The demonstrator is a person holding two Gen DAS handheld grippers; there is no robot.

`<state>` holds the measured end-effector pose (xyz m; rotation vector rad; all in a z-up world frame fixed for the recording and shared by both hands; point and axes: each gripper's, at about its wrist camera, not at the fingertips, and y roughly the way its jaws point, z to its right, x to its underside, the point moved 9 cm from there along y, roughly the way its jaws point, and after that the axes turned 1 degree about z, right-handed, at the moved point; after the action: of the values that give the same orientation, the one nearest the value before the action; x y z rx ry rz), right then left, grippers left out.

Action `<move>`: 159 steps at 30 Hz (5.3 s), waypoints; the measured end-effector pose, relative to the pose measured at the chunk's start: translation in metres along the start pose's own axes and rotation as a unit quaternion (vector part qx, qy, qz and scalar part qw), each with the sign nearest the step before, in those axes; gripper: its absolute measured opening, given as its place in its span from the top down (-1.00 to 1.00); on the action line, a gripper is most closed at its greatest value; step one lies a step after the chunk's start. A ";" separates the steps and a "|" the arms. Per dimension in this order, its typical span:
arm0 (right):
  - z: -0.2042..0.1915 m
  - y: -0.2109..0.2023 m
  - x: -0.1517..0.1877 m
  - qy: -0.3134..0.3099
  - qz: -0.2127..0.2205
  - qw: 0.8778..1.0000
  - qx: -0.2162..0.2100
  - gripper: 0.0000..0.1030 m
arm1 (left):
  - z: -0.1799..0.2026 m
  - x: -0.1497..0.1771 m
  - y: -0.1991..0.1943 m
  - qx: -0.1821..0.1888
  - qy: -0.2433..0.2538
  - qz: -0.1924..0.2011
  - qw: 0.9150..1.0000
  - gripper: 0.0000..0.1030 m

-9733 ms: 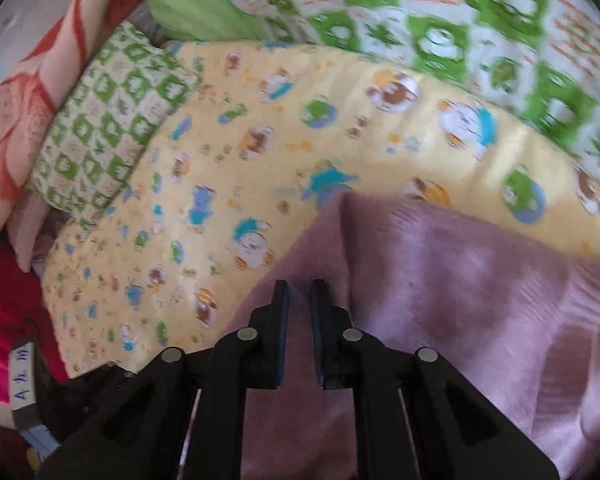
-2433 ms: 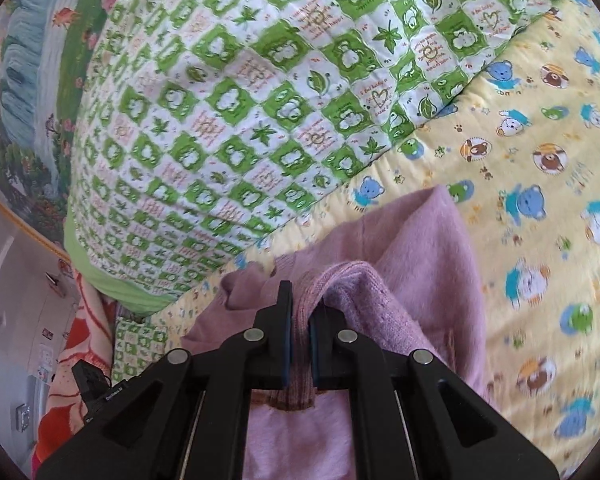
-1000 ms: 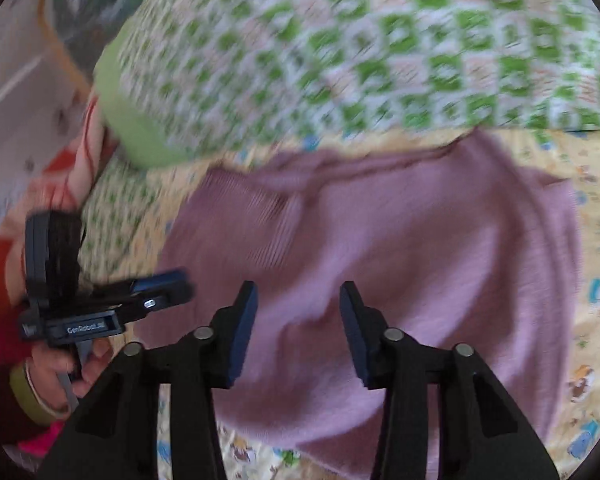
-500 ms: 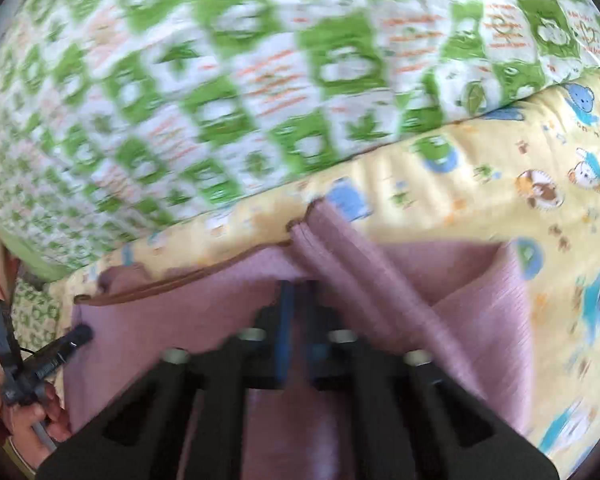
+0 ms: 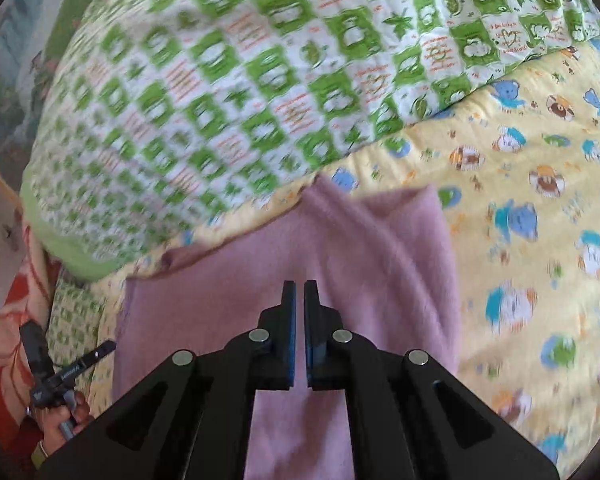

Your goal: Fold small clothes

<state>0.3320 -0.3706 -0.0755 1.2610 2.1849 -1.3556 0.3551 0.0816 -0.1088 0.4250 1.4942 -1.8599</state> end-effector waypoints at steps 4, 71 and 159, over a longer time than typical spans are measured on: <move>-0.013 -0.009 0.057 -0.043 -0.059 0.997 0.009 0.90 | -0.011 0.041 0.002 -0.020 -0.019 -0.028 0.999 0.15; -0.064 -0.043 0.138 -0.057 -0.136 0.989 0.004 -0.17 | 0.069 0.016 -0.026 0.076 -0.075 0.018 0.994 0.80; 0.032 -0.034 0.077 0.001 -0.128 0.991 -0.026 0.33 | 0.140 0.060 0.068 0.125 -0.016 -0.158 0.979 -0.24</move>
<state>0.2545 -0.3627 -0.1200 0.9899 2.4341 -1.3771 0.3841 -0.0754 -0.1573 0.2820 1.3727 -2.3079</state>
